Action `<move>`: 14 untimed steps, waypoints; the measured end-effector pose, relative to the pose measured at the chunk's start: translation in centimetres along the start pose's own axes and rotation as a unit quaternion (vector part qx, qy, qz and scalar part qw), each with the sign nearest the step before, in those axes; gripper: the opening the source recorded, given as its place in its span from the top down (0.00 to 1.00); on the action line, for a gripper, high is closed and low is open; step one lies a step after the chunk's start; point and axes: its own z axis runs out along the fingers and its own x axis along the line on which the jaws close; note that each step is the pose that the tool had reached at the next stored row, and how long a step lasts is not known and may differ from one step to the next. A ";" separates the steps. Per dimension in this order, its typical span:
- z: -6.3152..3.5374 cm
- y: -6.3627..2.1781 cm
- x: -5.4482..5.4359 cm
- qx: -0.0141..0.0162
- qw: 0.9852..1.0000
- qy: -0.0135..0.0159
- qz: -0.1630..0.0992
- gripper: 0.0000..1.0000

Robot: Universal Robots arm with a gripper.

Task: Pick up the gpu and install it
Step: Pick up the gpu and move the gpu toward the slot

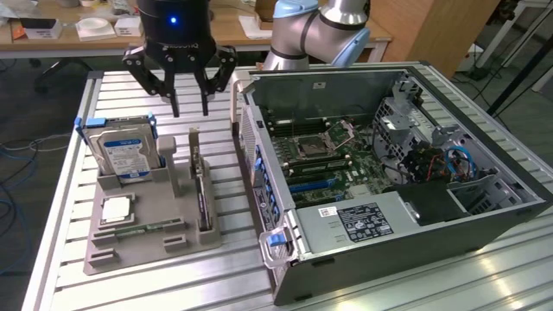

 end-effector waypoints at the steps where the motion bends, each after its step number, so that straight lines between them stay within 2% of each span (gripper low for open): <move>1: 0.02 -0.13 0.0 0.000 1.000 0.000 0.000 0.53; 9: 0.22 -1.06 0.1 0.000 1.000 0.000 0.000 0.53; 14: 0.29 -1.31 0.2 0.000 1.000 0.000 0.000 0.53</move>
